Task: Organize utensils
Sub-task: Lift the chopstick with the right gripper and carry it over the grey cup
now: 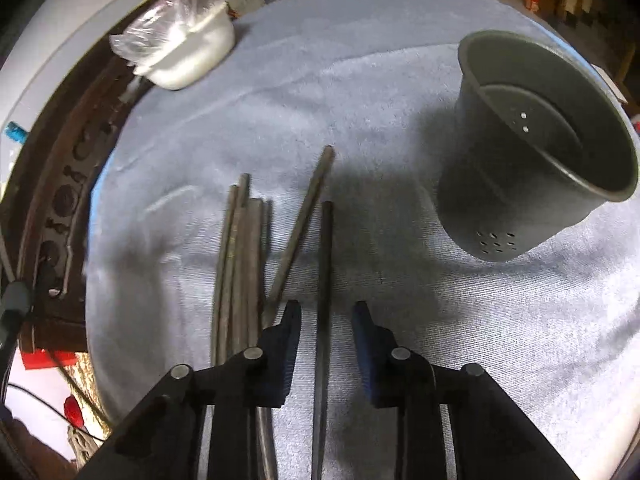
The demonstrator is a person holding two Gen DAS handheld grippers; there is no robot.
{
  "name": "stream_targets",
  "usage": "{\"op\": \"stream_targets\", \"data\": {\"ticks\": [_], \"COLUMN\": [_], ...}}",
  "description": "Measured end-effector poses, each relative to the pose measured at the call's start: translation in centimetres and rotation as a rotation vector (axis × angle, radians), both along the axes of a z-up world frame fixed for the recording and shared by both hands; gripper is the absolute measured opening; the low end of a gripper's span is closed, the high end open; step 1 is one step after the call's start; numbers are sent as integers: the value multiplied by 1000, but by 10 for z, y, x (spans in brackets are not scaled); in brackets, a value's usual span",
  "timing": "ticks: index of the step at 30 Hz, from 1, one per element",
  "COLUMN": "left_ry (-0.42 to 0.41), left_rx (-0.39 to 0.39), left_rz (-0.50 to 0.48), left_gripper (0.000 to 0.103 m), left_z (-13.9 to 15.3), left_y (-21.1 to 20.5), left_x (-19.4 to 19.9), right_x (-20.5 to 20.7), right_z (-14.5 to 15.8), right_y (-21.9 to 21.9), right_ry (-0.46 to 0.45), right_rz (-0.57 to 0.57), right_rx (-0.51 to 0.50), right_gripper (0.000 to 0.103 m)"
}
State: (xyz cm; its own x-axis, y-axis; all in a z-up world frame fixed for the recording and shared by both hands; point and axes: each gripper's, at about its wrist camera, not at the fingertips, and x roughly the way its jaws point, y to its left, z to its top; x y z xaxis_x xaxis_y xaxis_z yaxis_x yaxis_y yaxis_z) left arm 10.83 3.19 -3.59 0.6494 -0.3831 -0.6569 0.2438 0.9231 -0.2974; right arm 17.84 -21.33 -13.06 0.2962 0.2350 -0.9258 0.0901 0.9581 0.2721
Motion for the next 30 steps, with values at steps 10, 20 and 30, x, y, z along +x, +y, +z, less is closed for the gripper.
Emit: {"op": "stream_targets", "data": {"ticks": [10, 20, 30], "left_ry": [-2, 6, -11], "left_rx": [-16, -19, -29], "left_rz": [-8, -16, -16], "left_gripper": [7, 7, 7], "left_z": [-1, 2, 10], "left_y": [1, -7, -27], "left_x": [1, 5, 9], "right_x": [17, -10, -43], "right_z": [-11, 26, 99], "right_y": [10, -6, -42], "right_ry": [55, -109, -432], "right_rz": [65, 72, -25], "right_rx": [-72, 18, 153], "right_gripper": [10, 8, 7]}}
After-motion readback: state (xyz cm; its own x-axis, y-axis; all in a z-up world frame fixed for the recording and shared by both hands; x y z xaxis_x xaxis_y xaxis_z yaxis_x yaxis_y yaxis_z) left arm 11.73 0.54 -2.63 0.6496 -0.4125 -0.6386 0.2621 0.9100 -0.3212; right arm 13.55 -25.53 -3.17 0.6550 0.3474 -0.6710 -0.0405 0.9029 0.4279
